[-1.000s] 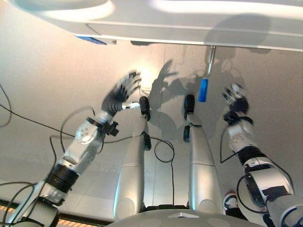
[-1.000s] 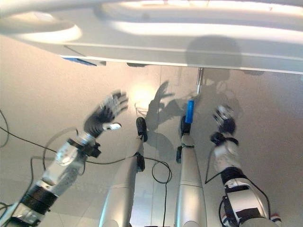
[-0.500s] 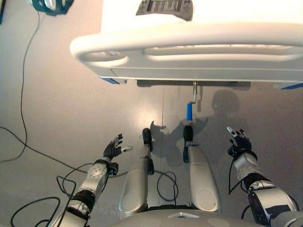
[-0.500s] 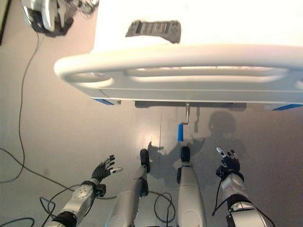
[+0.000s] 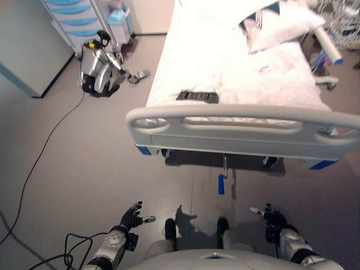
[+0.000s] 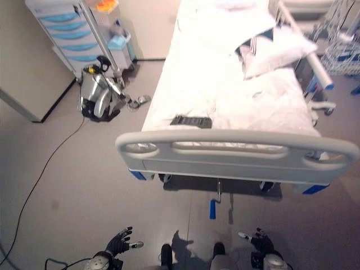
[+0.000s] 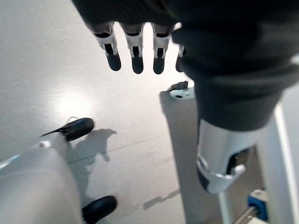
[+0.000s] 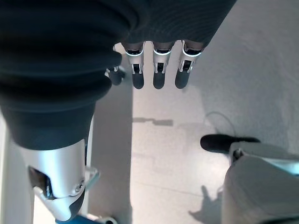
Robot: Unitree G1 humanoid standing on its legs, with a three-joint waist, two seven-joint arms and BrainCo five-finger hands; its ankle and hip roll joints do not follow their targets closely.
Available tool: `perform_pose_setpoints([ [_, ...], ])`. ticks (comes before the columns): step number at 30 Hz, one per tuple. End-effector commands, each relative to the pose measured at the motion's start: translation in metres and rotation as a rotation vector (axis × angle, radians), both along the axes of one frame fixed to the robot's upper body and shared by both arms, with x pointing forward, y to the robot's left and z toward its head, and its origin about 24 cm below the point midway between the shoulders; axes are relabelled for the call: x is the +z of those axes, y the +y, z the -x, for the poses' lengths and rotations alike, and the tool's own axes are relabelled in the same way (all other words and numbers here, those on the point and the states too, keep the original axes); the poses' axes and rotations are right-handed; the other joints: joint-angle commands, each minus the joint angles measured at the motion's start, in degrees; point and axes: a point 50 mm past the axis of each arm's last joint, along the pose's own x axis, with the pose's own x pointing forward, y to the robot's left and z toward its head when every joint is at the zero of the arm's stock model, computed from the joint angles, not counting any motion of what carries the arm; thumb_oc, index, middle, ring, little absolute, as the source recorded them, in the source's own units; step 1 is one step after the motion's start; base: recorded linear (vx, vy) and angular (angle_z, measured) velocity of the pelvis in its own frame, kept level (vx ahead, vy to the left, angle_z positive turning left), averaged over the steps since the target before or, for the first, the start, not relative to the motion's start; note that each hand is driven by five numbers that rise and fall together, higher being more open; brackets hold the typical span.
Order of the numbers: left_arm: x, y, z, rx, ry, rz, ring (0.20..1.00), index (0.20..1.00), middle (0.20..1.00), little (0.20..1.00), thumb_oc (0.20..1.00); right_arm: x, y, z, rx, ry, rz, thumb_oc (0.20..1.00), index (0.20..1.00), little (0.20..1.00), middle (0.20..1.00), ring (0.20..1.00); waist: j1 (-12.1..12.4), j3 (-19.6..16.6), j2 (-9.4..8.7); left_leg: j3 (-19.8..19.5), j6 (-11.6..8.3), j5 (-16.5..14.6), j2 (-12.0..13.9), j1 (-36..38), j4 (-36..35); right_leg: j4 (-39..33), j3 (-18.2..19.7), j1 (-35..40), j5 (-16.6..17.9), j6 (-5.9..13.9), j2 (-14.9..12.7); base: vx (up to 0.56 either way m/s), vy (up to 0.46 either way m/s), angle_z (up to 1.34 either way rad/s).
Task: Raise the hospital bed
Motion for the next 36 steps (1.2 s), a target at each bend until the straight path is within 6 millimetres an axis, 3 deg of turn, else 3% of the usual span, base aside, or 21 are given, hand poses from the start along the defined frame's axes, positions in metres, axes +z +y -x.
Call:
perform_pose_setpoints([
  [1, 0.008, 0.018, -0.016, 0.047, -0.042, -0.065, 1.0, 1.0, 1.0, 1.0, 1.0, -0.002, 0.012, -0.006, 0.107, 0.03, 0.01, 1.0, 1.0, 1.0, 1.0, 1.0, 0.12, 0.48, -4.53, 1.11, 0.45, -4.32, -3.01, 4.04, 1.61, -4.66, 0.2, 4.2, 4.57, 6.74, -2.96, 0.06, 0.037, 0.02],
  [5, 0.003, 0.021, -0.005, 0.081, 0.004, -0.062, 1.0, 1.0, 1.0, 1.0, 1.0, -0.012, 0.018, 0.014, 0.107, 0.11, -0.008, 1.0, 1.0, 1.0, 1.0, 1.0, 0.33, -1.55, -5.22, 1.51, 0.68, -4.58, -3.19, 5.92, 0.63, -6.32, 0.21, 6.26, 4.96, 6.76, -3.16, 0.04, 0.029, 0.0],
  [11, -0.002, 0.02, 0.005, 0.1, 0.031, -0.113, 1.0, 1.0, 1.0, 1.0, 1.0, -0.016, 0.021, 0.026, 0.07, 0.146, 0.007, 1.0, 1.0, 1.0, 1.0, 1.0, 0.86, -2.79, -5.76, 2.03, 1.02, -5.18, -3.36, 7.9, -0.02, -7.96, 0.66, 8.33, 5.53, 6.69, -3.23, 0.03, 0.034, -0.06],
  [16, -0.007, 0.017, 0.015, 0.107, 0.074, -0.121, 1.0, 1.0, 1.0, 1.0, 1.0, -0.016, 0.023, 0.027, 0.068, 0.143, 0.013, 1.0, 1.0, 1.0, 1.0, 1.0, 1.06, -3.16, -5.97, 2.05, 1.29, -5.55, -3.37, 8.63, -0.07, -8.31, 0.9, 9.21, 5.48, 6.66, -3.3, 0.01, 0.007, -0.01],
  [36, -0.009, 0.007, 0.014, 0.115, 0.073, -0.067, 1.0, 1.0, 1.0, 1.0, 1.0, -0.017, 0.027, 0.023, 0.121, 0.149, 0.017, 1.0, 1.0, 1.0, 1.0, 1.0, 1.77, -4.1, -6.55, 2.03, 1.89, -6.28, -3.59, 9.64, -0.06, -9.04, 1.64, 10.35, 5.32, 6.86, -3.81, 0.0, 0.003, -0.01],
])
